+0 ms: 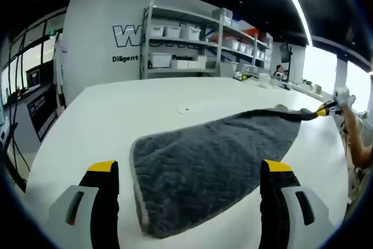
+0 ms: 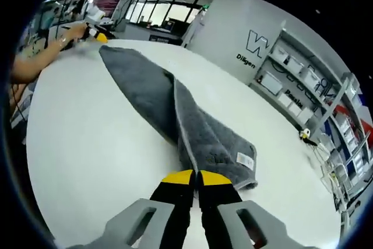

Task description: Open the folded towel by lifting each exposed corner and separating the folded layers until the towel lies flat within the target outline without major curled edges

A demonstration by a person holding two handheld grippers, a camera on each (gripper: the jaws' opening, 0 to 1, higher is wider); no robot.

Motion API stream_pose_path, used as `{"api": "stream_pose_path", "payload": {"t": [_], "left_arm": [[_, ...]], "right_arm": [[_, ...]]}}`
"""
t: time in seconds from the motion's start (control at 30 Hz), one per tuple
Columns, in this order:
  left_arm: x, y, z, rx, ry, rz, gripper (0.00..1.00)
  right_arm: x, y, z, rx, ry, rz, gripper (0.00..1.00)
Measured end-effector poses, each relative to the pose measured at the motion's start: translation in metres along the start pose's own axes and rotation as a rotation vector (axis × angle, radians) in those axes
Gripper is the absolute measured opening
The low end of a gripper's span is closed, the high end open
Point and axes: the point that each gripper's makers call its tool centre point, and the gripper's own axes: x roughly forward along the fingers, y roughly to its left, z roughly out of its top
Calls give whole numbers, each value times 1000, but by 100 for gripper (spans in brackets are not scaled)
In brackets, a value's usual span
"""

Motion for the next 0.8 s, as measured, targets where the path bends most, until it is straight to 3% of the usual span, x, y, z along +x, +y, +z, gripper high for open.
{"api": "stream_pose_path", "payload": {"t": [0.37, 0.63, 0.8], "left_arm": [[0, 5, 5, 20, -10, 11, 99], [1, 6, 4, 18, -10, 22, 99], [1, 12, 8, 22, -33, 65, 99]], "right_arm": [[2, 10, -47, 40, 114, 77, 0], [9, 17, -57, 52, 147, 110, 0], [11, 18, -60, 85, 144, 126, 0]]}}
